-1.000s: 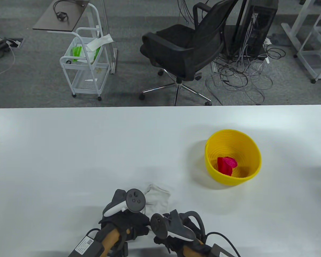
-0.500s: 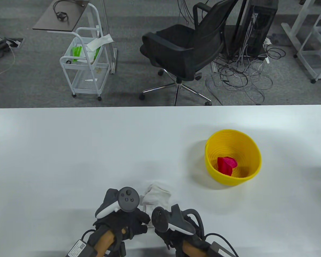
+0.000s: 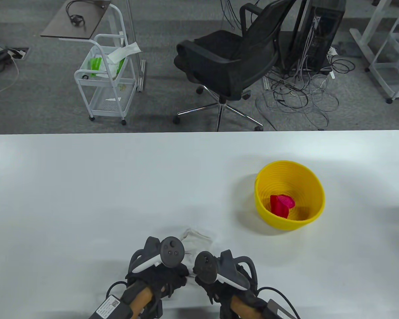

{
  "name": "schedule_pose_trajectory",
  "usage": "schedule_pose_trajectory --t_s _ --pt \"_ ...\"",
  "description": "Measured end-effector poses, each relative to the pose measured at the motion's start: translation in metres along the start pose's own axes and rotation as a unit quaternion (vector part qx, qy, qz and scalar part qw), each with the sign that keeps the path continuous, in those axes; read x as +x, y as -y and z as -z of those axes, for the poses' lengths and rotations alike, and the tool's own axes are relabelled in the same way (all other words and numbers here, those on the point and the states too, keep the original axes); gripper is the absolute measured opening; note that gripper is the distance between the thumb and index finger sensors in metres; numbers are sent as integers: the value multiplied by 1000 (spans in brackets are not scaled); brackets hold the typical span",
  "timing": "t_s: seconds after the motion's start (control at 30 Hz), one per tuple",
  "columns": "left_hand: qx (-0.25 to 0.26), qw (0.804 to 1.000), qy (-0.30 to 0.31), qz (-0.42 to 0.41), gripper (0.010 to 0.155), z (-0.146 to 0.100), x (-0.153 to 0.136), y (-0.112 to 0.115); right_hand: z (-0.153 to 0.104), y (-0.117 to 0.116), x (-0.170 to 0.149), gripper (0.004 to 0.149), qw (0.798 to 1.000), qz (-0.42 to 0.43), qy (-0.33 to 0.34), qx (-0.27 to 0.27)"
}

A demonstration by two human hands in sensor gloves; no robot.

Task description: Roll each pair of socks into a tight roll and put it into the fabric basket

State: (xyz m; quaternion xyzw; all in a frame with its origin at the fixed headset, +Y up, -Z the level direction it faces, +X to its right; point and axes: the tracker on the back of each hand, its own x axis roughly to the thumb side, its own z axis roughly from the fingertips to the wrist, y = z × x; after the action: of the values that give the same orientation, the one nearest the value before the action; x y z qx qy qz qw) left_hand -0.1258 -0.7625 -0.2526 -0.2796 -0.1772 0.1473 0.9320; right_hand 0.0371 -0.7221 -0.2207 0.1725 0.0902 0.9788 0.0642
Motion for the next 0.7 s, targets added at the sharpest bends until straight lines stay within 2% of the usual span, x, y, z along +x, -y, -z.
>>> schedule_pose_trajectory --t_s 0.07,0.13,0.27,0.4,0.5,0.6,0.7 --pt "-2 1000 -1 -5 42 1 -1 0 -4 4 1 41 1000 18 16 2" --pt "-1 1000 -3 -9 43 1 -1 0 -4 -2 5 40 999 23 27 34" --pt "2 1000 -5 -15 43 0 -1 1 -1 -14 11 43 998 -30 22 59" --pt "9 1000 -8 -14 45 0 -1 1 3 -25 9 48 996 -33 12 86" --pt "13 1000 -15 -14 46 -3 -1 -4 4 -27 9 49 996 -32 7 81" --pt "56 998 -14 1 49 -11 0 -13 5 -30 11 52 997 -29 1 69" --pt "49 999 2 -11 47 -13 1 -15 5 -31 12 54 998 -31 -6 57"
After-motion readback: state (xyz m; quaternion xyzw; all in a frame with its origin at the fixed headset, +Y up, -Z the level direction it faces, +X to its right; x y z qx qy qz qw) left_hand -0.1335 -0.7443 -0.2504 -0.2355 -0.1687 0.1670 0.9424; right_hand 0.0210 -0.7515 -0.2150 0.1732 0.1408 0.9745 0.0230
